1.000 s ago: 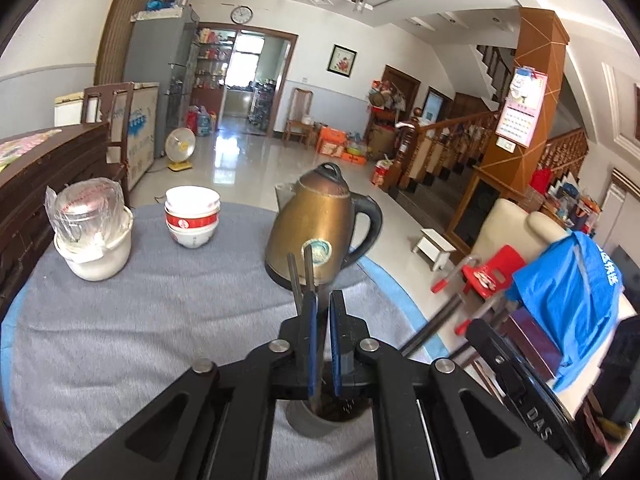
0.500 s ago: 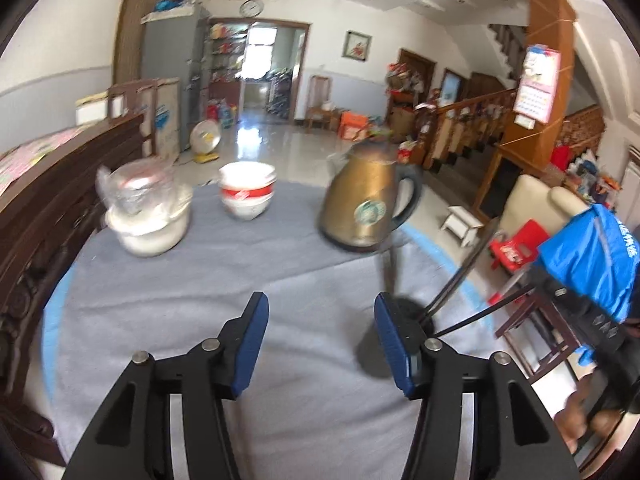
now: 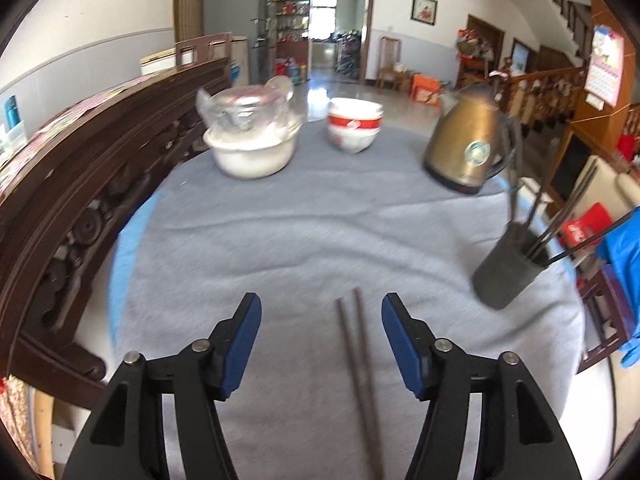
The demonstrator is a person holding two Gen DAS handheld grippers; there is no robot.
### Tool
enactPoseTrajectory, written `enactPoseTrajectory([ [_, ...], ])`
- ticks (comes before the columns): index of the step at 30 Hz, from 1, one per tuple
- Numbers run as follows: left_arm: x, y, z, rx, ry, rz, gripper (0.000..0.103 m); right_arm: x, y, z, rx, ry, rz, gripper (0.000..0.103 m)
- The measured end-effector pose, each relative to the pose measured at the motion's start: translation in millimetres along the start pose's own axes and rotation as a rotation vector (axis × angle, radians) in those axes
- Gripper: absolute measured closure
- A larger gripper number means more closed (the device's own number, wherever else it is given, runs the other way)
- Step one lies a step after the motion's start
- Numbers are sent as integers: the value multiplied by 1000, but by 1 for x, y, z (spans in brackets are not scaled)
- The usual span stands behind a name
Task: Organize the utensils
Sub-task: 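Lower both open tools back to the last chopsticks on the cloth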
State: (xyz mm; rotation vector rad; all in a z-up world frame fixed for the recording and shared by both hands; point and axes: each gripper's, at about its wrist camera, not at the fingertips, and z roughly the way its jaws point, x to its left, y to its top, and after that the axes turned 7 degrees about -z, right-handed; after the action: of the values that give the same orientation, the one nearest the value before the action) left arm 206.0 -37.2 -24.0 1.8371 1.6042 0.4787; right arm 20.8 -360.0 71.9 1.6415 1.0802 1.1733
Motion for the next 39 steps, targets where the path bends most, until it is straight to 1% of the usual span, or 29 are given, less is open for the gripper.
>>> enactPoseTrajectory([
  [1,5,-4,1,6,16,-5,39,6,0,-2,-2,12,-17,61],
  [2,10,-7,2,12,32,-10,39,14,0,-4,-4,27,-37,33],
  [3,12,-8,4,16,45,-12,39,21,-1,-5,-13,45,-48,29],
  [4,15,-10,5,20,58,-13,39,28,-4,-6,-21,65,-58,29],
  [5,18,-13,6,24,69,-14,39,36,-7,-4,-8,84,-72,30],
  [7,22,-18,5,33,81,-10,39,49,-14,5,36,122,-86,30],
  [8,23,-21,5,36,88,-4,39,56,-21,11,59,139,-89,32],
  [9,22,-24,5,38,96,5,39,60,-25,15,73,146,-92,41],
  [12,20,-30,7,45,122,34,37,73,-43,34,174,192,-98,58],
  [14,18,-35,9,54,131,43,37,80,-58,48,251,220,-101,63],
  [17,16,-39,10,61,135,51,37,86,-78,63,330,221,-109,63],
  [20,15,-41,11,59,141,63,37,86,-98,77,415,238,-82,63],
  [23,14,-43,14,64,144,70,36,82,-116,85,473,227,-72,62],
  [27,15,-45,19,75,151,75,36,85,-131,94,532,227,-82,62],
  [30,15,-46,22,82,155,74,36,86,-138,100,567,235,-76,62],
  [39,15,-47,33,103,164,77,36,89,-148,109,611,240,-77,62],
])
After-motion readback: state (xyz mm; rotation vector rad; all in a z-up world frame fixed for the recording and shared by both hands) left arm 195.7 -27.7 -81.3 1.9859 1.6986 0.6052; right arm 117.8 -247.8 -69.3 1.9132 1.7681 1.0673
